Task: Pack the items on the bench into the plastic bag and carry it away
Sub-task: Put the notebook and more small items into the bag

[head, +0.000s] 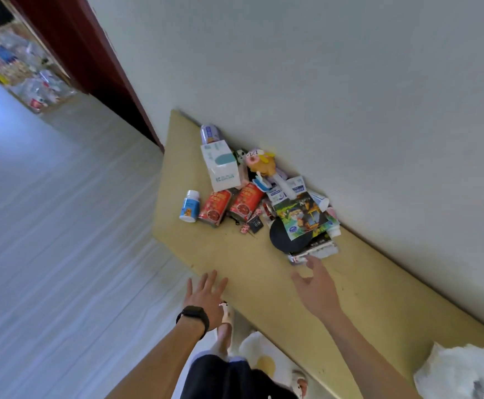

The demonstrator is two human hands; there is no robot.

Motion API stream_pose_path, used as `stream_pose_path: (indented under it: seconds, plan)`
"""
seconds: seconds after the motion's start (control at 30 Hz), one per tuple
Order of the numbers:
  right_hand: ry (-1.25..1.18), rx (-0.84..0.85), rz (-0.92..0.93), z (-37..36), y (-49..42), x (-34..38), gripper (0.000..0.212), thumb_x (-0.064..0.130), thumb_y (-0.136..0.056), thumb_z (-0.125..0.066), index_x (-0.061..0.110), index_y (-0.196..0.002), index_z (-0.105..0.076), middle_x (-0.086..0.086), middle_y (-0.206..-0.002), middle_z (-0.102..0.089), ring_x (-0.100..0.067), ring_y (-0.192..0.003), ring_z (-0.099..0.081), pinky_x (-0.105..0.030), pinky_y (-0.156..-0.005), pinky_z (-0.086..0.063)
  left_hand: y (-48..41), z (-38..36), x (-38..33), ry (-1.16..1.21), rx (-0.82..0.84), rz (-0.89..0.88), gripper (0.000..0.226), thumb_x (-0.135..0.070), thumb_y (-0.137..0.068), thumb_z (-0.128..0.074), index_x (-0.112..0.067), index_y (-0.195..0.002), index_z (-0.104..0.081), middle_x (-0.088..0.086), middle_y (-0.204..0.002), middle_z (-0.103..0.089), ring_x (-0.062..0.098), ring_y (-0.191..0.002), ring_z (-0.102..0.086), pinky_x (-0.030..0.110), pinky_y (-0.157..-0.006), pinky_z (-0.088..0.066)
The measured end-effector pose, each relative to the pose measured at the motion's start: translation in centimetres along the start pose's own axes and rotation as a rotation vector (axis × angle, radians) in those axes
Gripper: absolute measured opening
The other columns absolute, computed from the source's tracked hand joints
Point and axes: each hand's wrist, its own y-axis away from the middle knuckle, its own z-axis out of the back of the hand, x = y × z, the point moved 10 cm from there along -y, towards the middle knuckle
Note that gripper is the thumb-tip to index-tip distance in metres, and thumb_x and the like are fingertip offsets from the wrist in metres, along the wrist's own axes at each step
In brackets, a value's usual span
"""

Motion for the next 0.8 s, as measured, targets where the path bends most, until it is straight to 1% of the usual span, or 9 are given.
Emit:
stream_pose_path:
  seconds: [0.07,0.13,0.23,0.33,0.43,0.5,0.57,0.7,0.8]
  plan:
    - [-0.149,-0.086,-0.166,0.3,-3.2,0.8,0.06,0.046,-0.087,-0.065,0.017,-0.133,-0.04,-0.001,-0.12,-0.062,-0.026,-0.104,-0.064,-0.041,-0.091,-0.05,-1.0,-0.1,1.6,-0.029,0.03,-0.027,0.066,-0.038,-0.1,-0.036,-0.036,-0.155,0.002,-0.002,-0.164,0.012,0.023,-0.151,0.005,0.056,-0.119,0.006]
    - [-0.273,-0.13,-0.33,-0.3,-5.9,0.1,0.06,0.05,-0.081,-0.067,0.015,-0.122,-0.041,-0.003,-0.103,-0.066,-0.03,-0.09,-0.068,-0.048,-0.085,-0.056,-1.7,-0.1,2.6,-0.02,0.052,-0.066,0.068,-0.037,-0.099,-0.039,-0.038,-0.154,0.0,-0.006,-0.163,0.013,0.023,-0.151,0.003,0.058,-0.118,0.005]
    - [-0.289,-0.183,-0.44,-1.2,-8.5,-1.6,0.057,0.048,-0.069,-0.065,0.014,-0.114,-0.055,-0.01,-0.095,-0.07,-0.035,-0.084,-0.069,-0.048,-0.073,-0.059,-2.1,0.8,3.4,0.095,0.044,-0.098,0.064,-0.038,-0.097,-0.044,-0.037,-0.153,-0.014,-0.007,-0.164,-0.001,0.02,-0.15,-0.008,0.054,-0.12,-0.003]
    - [-0.39,-0.224,-0.478,-1.3,-7.0,-0.5,0.035,0.031,-0.077,-0.061,0.011,-0.106,-0.061,-0.01,-0.084,-0.065,-0.03,-0.072,-0.059,-0.035,-0.055,-0.043,-3.3,4.3,6.0,0.424,-0.099,0.03,0.05,-0.035,-0.093,-0.051,-0.029,-0.141,-0.038,-0.003,-0.152,-0.032,0.021,-0.134,-0.039,0.04,-0.113,-0.03]
    - [-0.404,-0.257,-0.466,-0.7,-4.8,-0.3,0.019,0.028,-0.086,-0.06,0.012,-0.095,-0.062,-0.006,-0.07,-0.058,-0.025,-0.059,-0.05,-0.034,-0.053,-0.038,-5.5,9.0,10.2,0.66,-0.265,0.215,0.05,-0.034,-0.089,-0.058,-0.022,-0.135,-0.041,0.001,-0.139,-0.041,0.024,-0.117,-0.051,0.04,-0.097,-0.047]
    - [-0.418,-0.287,-0.459,-0.3,-3.3,-0.4,0.014,0.03,-0.09,-0.062,0.016,-0.094,-0.062,-0.005,-0.069,-0.059,-0.025,-0.062,-0.053,-0.036,-0.057,-0.042,-7.3,12.2,12.5,0.73,-0.349,0.285,0.056,-0.03,-0.087,-0.061,-0.02,-0.138,-0.04,0.006,-0.139,-0.042,0.027,-0.118,-0.052,0.042,-0.096,-0.048]
    - [-0.555,-0.283,-0.473,-0.4,-1.5,0.1,0.009,0.025,-0.092,-0.062,0.016,-0.093,-0.061,-0.008,-0.07,-0.056,-0.024,-0.062,-0.05,-0.038,-0.061,-0.042,-9.5,14.6,14.2,0.789,-0.395,0.317,0.06,-0.028,-0.087,-0.062,-0.02,-0.141,-0.037,0.011,-0.142,-0.04,0.031,-0.121,-0.05,0.045,-0.098,-0.046]
    - [-0.777,-0.238,-0.51,-1.2,1.7,0.8,0.009,0.01,-0.094,-0.055,0.008,-0.088,-0.059,-0.008,-0.065,-0.041,-0.021,-0.058,-0.036,-0.036,-0.056,-0.032,-13.7,16.7,14.2,0.862,-0.314,0.291,0.067,-0.028,-0.09,-0.062,-0.017,-0.148,-0.029,0.017,-0.144,-0.04,0.038,-0.12,-0.052,0.044,-0.096,-0.047]
    - [-0.829,-0.2,-0.523,-2.3,3.6,0.8,0.01,0.007,-0.093,-0.053,0.005,-0.084,-0.056,-0.008,-0.066,-0.04,-0.021,-0.058,-0.036,-0.034,-0.055,-0.031,-15.1,16.0,13.9,0.81,-0.243,0.291,0.066,-0.031,-0.087,-0.067,-0.013,-0.142,-0.036,0.019,-0.133,-0.052,0.037,-0.112,-0.056,0.041,-0.089,-0.048]
